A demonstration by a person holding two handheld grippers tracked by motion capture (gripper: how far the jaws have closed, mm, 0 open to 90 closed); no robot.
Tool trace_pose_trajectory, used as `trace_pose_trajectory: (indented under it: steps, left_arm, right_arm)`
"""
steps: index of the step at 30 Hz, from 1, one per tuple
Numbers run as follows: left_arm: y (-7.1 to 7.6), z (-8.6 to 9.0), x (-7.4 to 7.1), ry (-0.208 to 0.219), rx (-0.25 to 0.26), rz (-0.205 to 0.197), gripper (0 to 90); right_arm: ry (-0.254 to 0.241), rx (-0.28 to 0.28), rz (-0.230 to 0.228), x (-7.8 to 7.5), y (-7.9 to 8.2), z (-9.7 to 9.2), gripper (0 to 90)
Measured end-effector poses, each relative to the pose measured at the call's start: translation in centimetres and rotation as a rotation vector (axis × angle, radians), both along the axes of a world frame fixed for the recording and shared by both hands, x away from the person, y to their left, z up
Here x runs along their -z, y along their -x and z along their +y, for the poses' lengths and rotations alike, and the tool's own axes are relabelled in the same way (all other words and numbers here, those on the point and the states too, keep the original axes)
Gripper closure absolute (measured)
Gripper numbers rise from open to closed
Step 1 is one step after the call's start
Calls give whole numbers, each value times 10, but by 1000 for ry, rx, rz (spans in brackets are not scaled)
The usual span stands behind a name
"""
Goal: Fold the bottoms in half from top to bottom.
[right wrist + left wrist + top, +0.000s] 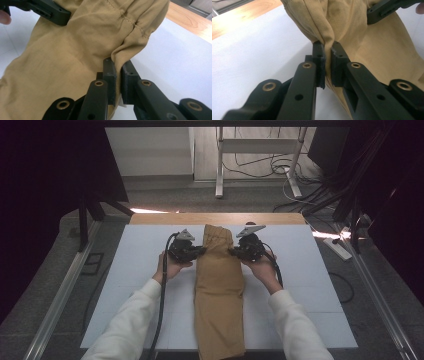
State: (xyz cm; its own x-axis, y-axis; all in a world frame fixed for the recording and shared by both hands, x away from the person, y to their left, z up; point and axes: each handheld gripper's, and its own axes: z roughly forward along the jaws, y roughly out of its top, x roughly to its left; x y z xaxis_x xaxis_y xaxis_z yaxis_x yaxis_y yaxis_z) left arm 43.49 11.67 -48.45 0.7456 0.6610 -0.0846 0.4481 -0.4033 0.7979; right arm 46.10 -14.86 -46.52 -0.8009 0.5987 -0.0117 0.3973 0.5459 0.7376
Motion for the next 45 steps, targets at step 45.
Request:
trace_pose_trajectory:
  steps: [45]
  left_arm:
    - [52,-2,-2,-11,61,10,829]
  right_arm:
    - [-47,-57,27,5,48,-12,840]
